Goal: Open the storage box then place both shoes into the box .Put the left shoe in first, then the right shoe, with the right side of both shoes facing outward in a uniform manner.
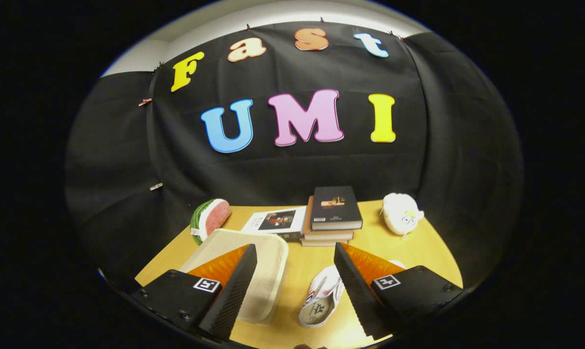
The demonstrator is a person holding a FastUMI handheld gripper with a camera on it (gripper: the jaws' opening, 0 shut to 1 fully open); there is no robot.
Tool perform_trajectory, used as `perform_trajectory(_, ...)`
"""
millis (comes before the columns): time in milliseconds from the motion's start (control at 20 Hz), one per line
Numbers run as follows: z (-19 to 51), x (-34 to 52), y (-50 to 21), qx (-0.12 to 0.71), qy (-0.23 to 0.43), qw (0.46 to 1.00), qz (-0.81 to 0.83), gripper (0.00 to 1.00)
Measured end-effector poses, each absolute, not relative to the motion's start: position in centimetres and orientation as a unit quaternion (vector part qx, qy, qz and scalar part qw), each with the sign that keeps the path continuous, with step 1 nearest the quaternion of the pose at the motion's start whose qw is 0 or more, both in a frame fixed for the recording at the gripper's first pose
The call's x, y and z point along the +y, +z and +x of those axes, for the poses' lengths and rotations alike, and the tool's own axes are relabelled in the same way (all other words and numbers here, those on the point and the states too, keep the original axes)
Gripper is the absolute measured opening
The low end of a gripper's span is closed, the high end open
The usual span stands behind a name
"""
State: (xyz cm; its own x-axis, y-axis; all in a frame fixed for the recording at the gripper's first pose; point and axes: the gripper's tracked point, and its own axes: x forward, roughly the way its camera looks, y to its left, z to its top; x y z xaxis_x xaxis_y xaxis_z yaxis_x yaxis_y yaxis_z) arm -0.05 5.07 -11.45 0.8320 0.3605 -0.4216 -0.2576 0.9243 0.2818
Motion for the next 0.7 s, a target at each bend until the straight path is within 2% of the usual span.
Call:
perform_trajectory(300,-2.5,8.0,-17.9,0.374,0.220,0.879,0.199,0.98)
perform_trajectory(500,-5.0,10.4,-22.5,0.465,0.252,0.805,0.270,0.98)
perform_trajectory(700,-6.3,12.9,-23.5,0.523,0.259,0.723,0.371,0.98)
